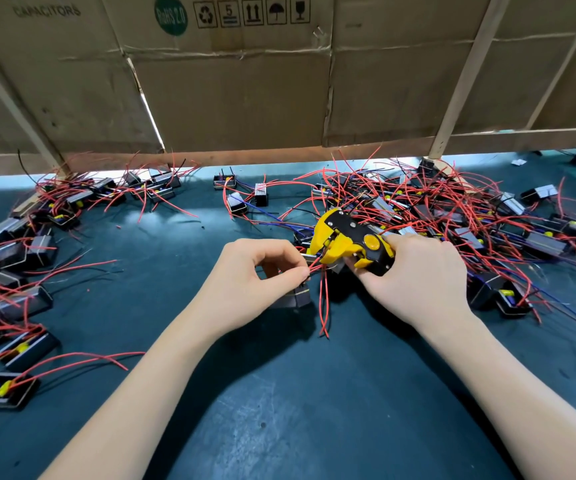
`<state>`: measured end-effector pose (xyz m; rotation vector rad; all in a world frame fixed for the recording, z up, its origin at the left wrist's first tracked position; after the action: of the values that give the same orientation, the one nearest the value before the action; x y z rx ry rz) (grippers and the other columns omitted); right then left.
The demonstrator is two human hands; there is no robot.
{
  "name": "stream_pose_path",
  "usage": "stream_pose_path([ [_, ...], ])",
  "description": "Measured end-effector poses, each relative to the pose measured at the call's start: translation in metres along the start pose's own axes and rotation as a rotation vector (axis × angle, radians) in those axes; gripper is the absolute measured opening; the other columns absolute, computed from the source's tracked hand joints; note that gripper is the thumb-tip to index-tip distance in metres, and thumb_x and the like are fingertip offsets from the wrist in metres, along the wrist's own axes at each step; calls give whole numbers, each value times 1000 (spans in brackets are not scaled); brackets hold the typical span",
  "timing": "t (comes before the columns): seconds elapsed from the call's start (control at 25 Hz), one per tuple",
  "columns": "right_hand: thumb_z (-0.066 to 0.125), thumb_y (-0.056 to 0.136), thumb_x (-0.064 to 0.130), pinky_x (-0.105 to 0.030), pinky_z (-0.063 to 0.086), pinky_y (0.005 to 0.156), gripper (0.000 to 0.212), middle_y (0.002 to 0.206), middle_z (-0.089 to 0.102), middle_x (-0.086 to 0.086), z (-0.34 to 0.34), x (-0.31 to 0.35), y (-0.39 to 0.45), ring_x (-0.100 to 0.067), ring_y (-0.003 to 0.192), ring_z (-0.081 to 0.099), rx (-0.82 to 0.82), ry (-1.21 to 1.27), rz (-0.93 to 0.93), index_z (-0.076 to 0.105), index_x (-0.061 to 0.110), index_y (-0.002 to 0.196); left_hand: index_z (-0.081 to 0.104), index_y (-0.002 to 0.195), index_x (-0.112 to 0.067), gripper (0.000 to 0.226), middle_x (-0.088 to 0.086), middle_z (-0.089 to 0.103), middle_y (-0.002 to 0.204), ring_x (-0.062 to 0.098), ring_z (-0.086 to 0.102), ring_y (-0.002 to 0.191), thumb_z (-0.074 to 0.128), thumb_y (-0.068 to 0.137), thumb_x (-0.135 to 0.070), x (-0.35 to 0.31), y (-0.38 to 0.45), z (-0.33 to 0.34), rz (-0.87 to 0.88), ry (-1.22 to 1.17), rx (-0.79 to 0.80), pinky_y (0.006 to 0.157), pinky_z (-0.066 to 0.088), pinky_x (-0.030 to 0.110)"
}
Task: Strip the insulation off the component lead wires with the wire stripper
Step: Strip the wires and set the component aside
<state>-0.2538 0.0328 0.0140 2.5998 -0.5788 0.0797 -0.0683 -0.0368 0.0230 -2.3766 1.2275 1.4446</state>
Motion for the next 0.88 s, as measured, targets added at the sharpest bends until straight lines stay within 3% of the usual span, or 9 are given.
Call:
stream_pose_path([
  [0.32,61,73,64,-33,26,65,43,69,56,1,-4,8,0,-28,76,58,-17,-115,-65,58,21,72,69,69,-19,15,-3,68,68,4,52,57,70,84,-15,15,1,4,-111,-61,16,60,41,11],
  [0.48,60,72,68,-26,19,52,49,55,39,8,-3,6,-1,-25,62,41,36,-129,-2,60,20,65,69,70,-19,11,-5,70,69,3,54,59,67,80,-24,16,2,6,-127,-104,37,60,41,10],
  [0.76,54,75,71,-24,19,51,52,54,39,8,11,5,-2,-24,64,43,132,-92,21,57,20,65,69,72,-17,12,1,71,73,8,55,63,67,82,-24,18,2,7,-142,-118,73,62,44,16],
  [0.88,54,75,69,-25,20,51,50,55,35,8,14,7,-5,-24,64,41,139,-88,12,51,21,63,70,72,-16,16,-2,70,71,7,56,63,69,87,-14,19,2,8,-147,-77,94,64,44,16],
])
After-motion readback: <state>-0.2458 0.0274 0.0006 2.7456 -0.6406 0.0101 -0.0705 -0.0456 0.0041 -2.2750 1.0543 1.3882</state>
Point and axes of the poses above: each hand's wrist, its own y-axis towards the middle knuckle, its own z-axis out of the palm, x = y × z, the point moved 10 cm from there along y, towards the middle knuckle
